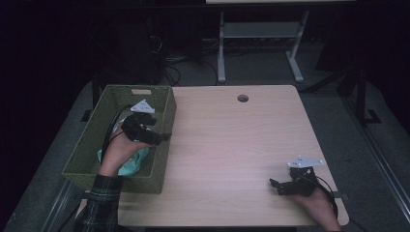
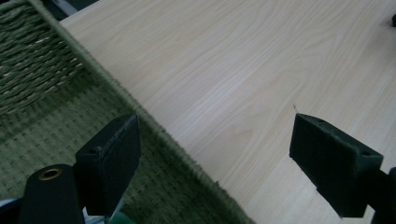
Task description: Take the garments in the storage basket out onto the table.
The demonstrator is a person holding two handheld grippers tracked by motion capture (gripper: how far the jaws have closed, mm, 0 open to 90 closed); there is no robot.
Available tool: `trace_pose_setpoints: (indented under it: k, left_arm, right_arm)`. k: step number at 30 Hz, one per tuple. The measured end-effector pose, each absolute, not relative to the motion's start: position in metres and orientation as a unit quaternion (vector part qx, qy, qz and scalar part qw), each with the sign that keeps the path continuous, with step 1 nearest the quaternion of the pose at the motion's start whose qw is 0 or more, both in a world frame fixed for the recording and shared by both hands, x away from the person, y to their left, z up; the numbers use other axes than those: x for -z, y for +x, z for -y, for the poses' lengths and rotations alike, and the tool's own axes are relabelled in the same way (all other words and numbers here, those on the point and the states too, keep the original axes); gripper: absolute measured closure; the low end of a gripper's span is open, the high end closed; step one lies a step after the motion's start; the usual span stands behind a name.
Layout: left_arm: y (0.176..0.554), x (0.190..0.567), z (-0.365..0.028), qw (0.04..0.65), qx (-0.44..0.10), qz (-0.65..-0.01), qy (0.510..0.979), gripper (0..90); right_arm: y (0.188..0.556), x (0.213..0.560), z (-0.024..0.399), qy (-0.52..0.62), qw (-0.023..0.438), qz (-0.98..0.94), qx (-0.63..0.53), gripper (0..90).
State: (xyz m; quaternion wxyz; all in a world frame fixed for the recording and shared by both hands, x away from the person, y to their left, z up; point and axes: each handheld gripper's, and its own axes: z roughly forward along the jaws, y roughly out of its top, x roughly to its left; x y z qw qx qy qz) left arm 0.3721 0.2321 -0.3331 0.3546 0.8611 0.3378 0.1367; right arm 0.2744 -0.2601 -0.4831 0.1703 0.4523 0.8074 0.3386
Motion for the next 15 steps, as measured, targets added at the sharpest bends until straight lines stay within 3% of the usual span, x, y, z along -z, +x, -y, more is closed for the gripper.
trace_pose_setpoints:
  k: [15]
  left_arm:
    - [0.373,0.331,-0.259,0.341,-0.156,-0.363,0.853,21.2]
  right_arm:
    - [0.274,0.483,0.26,0.452,0.17,-0.807,-0.339,1.2]
